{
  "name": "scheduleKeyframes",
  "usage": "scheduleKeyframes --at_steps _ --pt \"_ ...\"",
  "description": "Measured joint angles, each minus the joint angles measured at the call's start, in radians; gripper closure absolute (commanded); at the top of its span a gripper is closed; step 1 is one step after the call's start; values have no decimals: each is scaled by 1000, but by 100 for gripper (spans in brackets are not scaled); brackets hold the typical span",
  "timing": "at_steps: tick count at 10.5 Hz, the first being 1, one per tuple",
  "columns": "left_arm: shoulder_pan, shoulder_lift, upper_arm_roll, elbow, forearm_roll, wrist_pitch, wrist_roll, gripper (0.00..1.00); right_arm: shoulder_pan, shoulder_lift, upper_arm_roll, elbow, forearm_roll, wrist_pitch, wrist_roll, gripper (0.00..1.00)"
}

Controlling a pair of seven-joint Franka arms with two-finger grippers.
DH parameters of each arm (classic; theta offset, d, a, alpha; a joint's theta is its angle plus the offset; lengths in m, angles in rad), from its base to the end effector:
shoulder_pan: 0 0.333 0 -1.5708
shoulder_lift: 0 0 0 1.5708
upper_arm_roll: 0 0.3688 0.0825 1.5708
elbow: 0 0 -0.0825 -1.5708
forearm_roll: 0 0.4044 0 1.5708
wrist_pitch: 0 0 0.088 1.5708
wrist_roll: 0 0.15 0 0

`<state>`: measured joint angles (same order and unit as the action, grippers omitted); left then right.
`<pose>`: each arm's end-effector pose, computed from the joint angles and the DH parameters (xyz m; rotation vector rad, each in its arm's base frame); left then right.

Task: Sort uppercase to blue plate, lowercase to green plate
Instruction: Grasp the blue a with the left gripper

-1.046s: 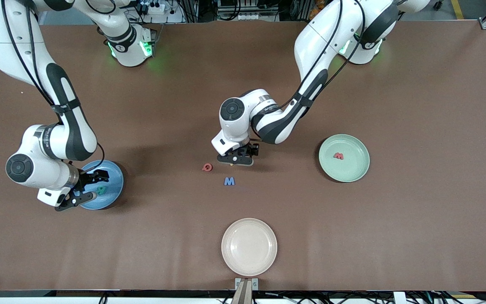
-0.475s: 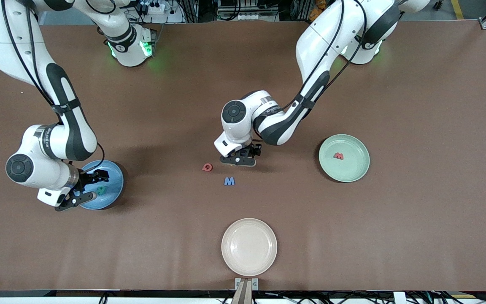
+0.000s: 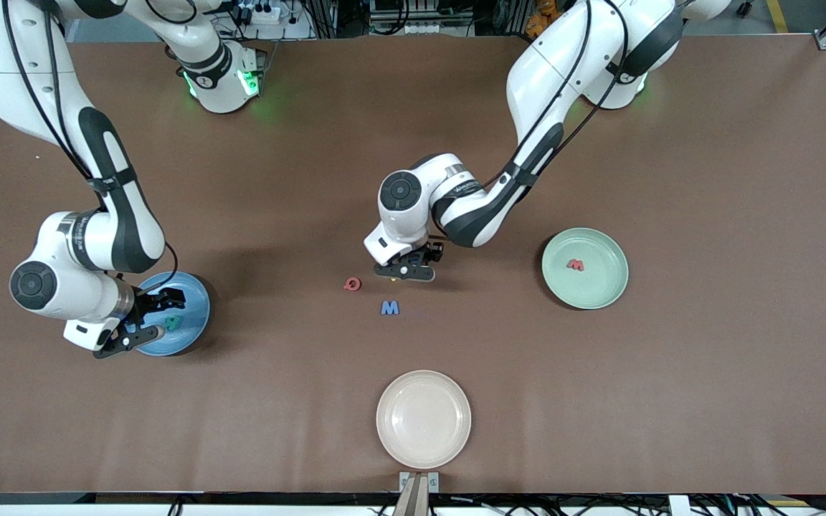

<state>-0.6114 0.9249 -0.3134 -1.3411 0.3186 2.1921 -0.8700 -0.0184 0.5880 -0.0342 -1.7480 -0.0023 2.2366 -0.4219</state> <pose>0.5334 -0.5844 0.1590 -3.1120 0.2026 0.0187 0.6939 -0.0349 0.2157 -3.0795 -0.5852 0.1588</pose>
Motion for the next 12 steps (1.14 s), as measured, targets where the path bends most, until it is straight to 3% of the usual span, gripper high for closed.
scheduleKeyframes --at_steps 5,12 --pt "2 0 0 -6 0 0 -1 47 0 0 0 0 0 0 0 0" --pt "3 1 -6 -12 0 0 -32 54 0 0 0 0 0 -10 0 0"
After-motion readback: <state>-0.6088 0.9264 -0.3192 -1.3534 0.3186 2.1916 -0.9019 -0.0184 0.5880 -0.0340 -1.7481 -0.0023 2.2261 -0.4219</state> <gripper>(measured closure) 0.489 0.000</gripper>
